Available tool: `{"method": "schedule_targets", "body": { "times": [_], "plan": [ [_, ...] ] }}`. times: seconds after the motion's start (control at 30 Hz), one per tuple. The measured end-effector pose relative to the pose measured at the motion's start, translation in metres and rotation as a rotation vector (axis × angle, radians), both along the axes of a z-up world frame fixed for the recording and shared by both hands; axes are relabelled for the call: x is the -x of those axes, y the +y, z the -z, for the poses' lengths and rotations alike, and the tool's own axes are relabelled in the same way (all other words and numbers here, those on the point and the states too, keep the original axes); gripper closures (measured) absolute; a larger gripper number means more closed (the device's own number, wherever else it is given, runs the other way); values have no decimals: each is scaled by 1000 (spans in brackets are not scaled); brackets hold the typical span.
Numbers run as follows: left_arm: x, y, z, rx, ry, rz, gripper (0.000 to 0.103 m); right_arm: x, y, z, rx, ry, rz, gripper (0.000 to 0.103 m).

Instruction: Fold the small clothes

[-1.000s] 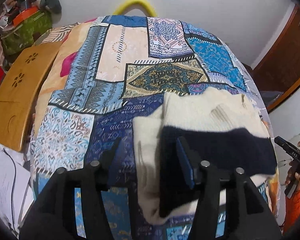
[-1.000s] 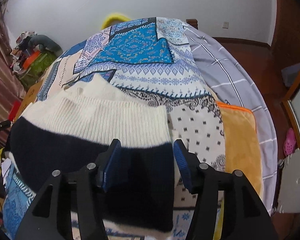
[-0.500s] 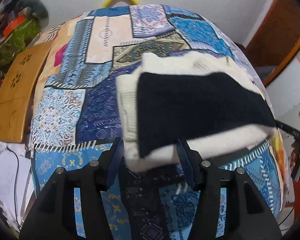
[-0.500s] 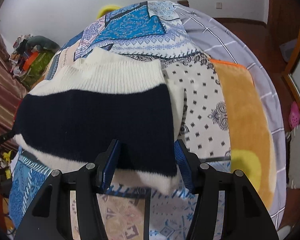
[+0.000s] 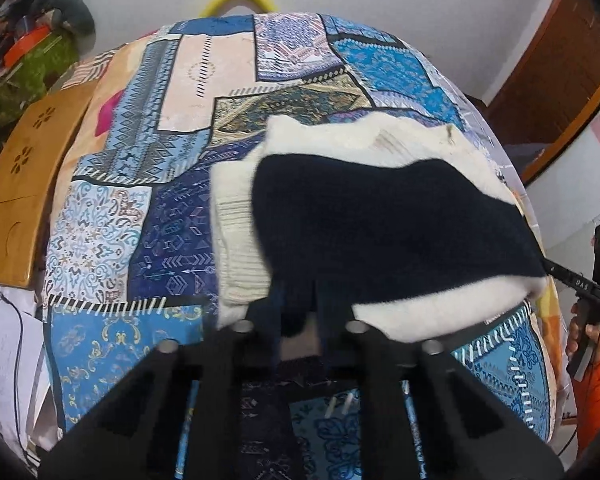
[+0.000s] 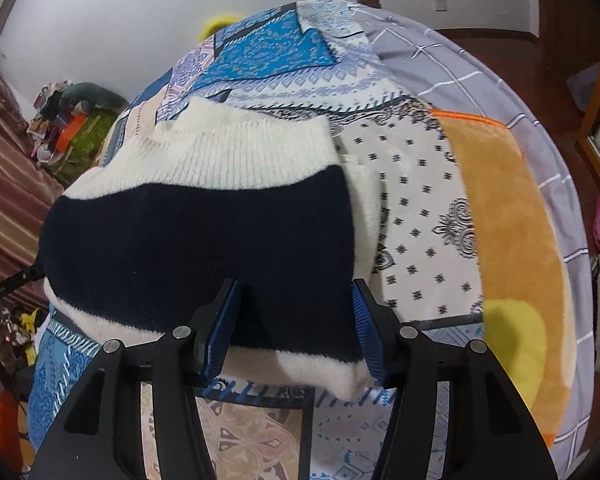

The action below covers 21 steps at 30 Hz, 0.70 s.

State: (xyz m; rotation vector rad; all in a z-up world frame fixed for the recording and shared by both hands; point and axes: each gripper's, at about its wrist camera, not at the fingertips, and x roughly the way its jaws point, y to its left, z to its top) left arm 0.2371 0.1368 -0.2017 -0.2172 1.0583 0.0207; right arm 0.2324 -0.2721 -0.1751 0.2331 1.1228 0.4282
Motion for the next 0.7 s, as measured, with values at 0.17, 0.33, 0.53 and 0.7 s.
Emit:
{"method": "schedule_targets", "body": {
  "times": [0.17,0.33,0.53,0.7],
  "plan": [
    [8,6,-6,-36,-37,-31,95,1,13,-1,92,-49,-49,95],
    [6,9,1,-67,-20,-45,95,-4,6,-23,173,-177,9,96],
    [4,10,13,-71,4,-47,95,-18,7,-20,223,-149,-6,96],
    [6,10,9,-54,6,-37,94,-19,12,-11,243,-96,-28,88]
  ]
}}
